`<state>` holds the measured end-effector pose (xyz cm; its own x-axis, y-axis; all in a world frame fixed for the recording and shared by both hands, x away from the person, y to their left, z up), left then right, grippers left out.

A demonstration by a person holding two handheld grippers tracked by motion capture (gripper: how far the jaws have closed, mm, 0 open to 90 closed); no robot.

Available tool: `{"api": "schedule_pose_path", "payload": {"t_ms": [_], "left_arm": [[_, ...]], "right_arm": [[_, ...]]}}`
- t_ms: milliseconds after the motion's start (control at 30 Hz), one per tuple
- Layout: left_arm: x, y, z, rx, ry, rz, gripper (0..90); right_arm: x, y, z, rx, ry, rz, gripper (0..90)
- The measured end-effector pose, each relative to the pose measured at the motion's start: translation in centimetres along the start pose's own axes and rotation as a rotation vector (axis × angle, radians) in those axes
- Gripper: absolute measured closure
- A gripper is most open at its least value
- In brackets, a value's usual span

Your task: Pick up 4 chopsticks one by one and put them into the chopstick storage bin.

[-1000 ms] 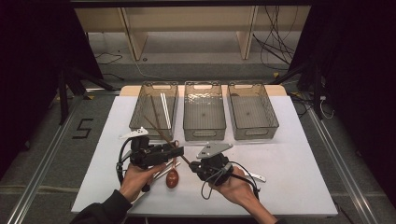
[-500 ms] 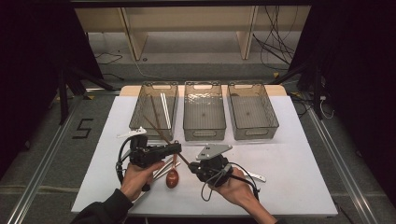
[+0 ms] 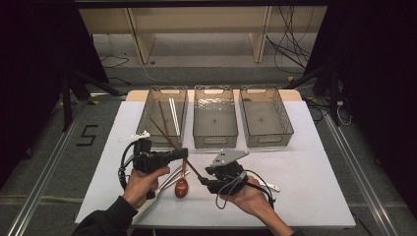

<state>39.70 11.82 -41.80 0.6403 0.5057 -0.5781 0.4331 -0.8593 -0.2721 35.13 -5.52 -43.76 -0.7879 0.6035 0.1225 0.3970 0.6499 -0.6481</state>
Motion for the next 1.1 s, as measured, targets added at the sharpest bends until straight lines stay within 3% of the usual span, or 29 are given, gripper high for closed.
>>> {"api": "schedule_pose_path", "payload": {"t_ms": [67,367,600,1100], "left_arm": [[0.4,-0.2,-0.3,0.004,0.020,-0.027,84.1],[1.7,-1.2,-1.7,0.009,0.031,-0.082,83.9],[2.7,-2.5,-3.6,-0.009,0.045,-0.120,83.8],[5.5,-4.0,-8.7,-0.019,0.030,-0.196,83.6]], "right_arm": [[-0.3,-0.3,0.1,0.005,0.002,0.002,49.8],[-2.2,-1.6,0.7,0.030,0.036,0.040,37.0],[-3.6,-2.5,1.8,0.046,0.073,0.064,34.3],[-4.1,-3.2,2.3,0.038,0.095,0.082,30.5]]}}
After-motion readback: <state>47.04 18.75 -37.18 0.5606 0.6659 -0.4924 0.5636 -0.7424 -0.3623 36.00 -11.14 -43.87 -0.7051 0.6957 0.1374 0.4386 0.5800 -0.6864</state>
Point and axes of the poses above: each handheld gripper's, and its own axes: y roughly forward along the jaws, z roughly out of its underside, x roughly to its left, the point moved 6 cm from there along y, roughly forward along the jaws, and after that the axes turned 4 degrees about y, right-handed, at the moved point
